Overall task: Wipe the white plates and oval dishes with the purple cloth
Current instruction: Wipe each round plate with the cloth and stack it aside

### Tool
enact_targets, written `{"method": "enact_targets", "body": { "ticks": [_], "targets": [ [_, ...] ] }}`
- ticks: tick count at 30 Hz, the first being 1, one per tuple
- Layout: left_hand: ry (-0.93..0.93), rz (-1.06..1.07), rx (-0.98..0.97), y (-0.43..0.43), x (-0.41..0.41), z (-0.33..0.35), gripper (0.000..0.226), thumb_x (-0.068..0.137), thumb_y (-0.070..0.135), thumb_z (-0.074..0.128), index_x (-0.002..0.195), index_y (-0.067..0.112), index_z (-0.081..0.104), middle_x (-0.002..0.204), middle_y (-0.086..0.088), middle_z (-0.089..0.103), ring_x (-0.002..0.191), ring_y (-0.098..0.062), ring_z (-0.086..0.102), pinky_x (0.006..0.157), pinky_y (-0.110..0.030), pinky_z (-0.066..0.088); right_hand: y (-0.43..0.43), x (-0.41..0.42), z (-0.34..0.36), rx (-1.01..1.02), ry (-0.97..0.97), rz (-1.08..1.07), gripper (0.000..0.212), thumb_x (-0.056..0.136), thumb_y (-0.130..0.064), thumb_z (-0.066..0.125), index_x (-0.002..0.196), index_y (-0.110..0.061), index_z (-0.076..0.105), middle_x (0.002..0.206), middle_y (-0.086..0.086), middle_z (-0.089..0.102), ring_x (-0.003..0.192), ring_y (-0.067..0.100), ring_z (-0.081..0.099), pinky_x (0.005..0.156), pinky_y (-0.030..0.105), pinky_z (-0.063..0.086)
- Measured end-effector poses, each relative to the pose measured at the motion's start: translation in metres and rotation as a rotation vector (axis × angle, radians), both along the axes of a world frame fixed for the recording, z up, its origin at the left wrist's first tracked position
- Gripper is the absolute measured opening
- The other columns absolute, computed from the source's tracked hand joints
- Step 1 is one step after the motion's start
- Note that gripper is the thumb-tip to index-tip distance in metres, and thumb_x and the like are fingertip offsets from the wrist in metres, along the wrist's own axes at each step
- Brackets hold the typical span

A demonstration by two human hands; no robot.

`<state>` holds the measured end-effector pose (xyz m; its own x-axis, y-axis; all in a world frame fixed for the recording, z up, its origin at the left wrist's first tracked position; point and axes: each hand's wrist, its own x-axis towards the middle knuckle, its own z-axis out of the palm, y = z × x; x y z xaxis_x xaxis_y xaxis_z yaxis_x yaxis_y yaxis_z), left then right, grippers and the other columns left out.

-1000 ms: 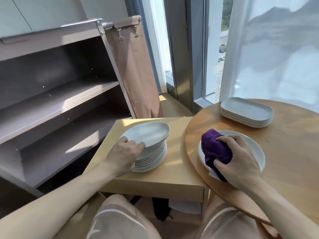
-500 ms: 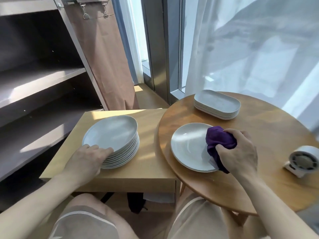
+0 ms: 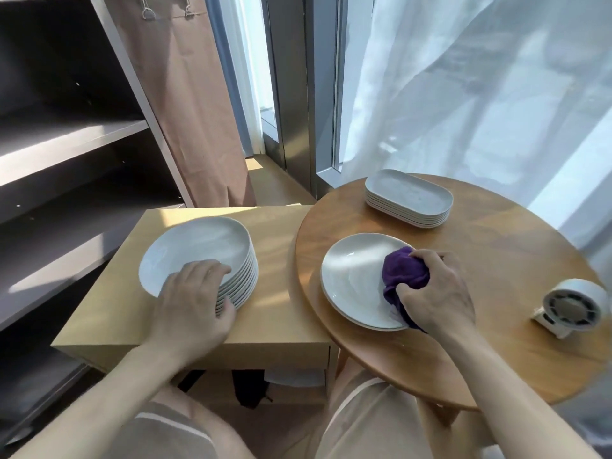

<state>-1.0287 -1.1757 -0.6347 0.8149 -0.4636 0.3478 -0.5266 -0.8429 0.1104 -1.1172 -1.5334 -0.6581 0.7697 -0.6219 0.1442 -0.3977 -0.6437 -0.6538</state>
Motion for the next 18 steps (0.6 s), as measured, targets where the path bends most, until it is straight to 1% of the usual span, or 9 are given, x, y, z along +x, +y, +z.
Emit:
{"method": "enact_targets", "body": {
  "ticks": [2,5,7,8,10,11,13,15,18],
  "targets": [
    [0.118,-0.099,-0.154,-0.039,-0.008,-0.009,0.053,0.083,0.043,0.045,0.126,0.017,0.061,0.122,0.001,0.064,0.117,-0.022,0.056,0.096,-0.040,0.045,0.003,0.004,0.000,-0.059,0.079,0.019,0.057,0.069,-0.031,0.076,0.124,-0.032,0.062,0.124,-0.001,0.051,0.120,0.029,0.047,0.104,0.045,0.042],
    [0.434,-0.170,-0.292,-0.099,-0.004,-0.036,0.072,0.086,0.059,0.041,0.150,0.026,0.041,0.149,0.004,0.047,0.140,-0.013,0.037,0.114,-0.029,0.026,0.005,0.008,-0.002,-0.151,0.178,0.032,0.057,0.068,-0.034,0.076,0.124,-0.032,0.062,0.125,0.001,0.050,0.118,0.030,0.047,0.102,0.042,0.039],
    [0.607,-0.170,-0.389,-0.130,0.008,-0.052,0.077,0.090,0.059,0.044,0.159,0.029,0.026,0.160,0.002,0.034,0.148,-0.014,0.025,0.119,-0.033,0.019,0.005,0.009,-0.003,-0.177,0.205,0.039,0.057,0.068,-0.035,0.075,0.124,-0.033,0.061,0.124,0.001,0.050,0.117,0.030,0.047,0.100,0.041,0.039],
    [0.651,-0.174,-0.432,-0.141,0.015,-0.059,0.075,0.094,0.054,0.045,0.160,0.030,0.021,0.162,0.001,0.031,0.150,-0.017,0.024,0.120,-0.035,0.019,0.004,0.010,-0.004,-0.187,0.218,0.047,0.057,0.069,-0.036,0.074,0.124,-0.032,0.061,0.124,0.001,0.050,0.117,0.030,0.048,0.099,0.041,0.039],
    [0.655,-0.196,-0.458,-0.153,0.022,-0.071,0.069,0.097,0.040,0.042,0.161,0.032,0.016,0.163,0.002,0.031,0.149,-0.018,0.023,0.120,-0.037,0.019,0.003,0.014,-0.006,-0.210,0.249,0.069,0.056,0.069,-0.036,0.073,0.124,-0.031,0.059,0.124,0.001,0.049,0.116,0.031,0.047,0.099,0.041,0.039],
    [0.648,-0.205,-0.454,-0.156,0.022,-0.076,0.069,0.096,0.037,0.037,0.161,0.034,0.014,0.164,0.004,0.030,0.147,-0.014,0.022,0.121,-0.039,0.017,0.003,0.018,-0.007,-0.228,0.273,0.079,0.055,0.070,-0.036,0.072,0.123,-0.031,0.059,0.125,0.002,0.049,0.116,0.032,0.047,0.100,0.041,0.038],
    [0.648,-0.214,-0.478,-0.158,0.021,-0.081,0.070,0.093,0.035,0.029,0.161,0.035,0.012,0.165,0.009,0.026,0.147,-0.008,0.018,0.125,-0.043,0.006,0.005,0.029,-0.010,-0.251,0.313,0.102,0.053,0.069,-0.036,0.071,0.119,-0.030,0.056,0.124,0.002,0.047,0.115,0.031,0.045,0.099,0.041,0.037],
    [0.672,-0.218,-0.524,-0.160,0.021,-0.084,0.071,0.092,0.033,0.027,0.161,0.034,0.012,0.167,0.011,0.023,0.151,-0.007,0.016,0.126,-0.041,-0.003,0.005,0.045,-0.011,-0.217,0.327,0.115,0.051,0.069,-0.036,0.068,0.118,-0.031,0.054,0.123,0.001,0.046,0.114,0.030,0.043,0.098,0.039,0.037],
    [0.710,-0.230,-0.508,-0.159,0.023,-0.084,0.073,0.091,0.033,0.026,0.162,0.031,0.011,0.167,0.009,0.022,0.153,-0.008,0.015,0.125,-0.038,-0.006,0.011,0.070,-0.010,-0.167,0.320,0.155,0.050,0.070,-0.038,0.064,0.118,-0.034,0.053,0.119,-0.003,0.046,0.111,0.028,0.045,0.098,0.037,0.039]
  ]
}}
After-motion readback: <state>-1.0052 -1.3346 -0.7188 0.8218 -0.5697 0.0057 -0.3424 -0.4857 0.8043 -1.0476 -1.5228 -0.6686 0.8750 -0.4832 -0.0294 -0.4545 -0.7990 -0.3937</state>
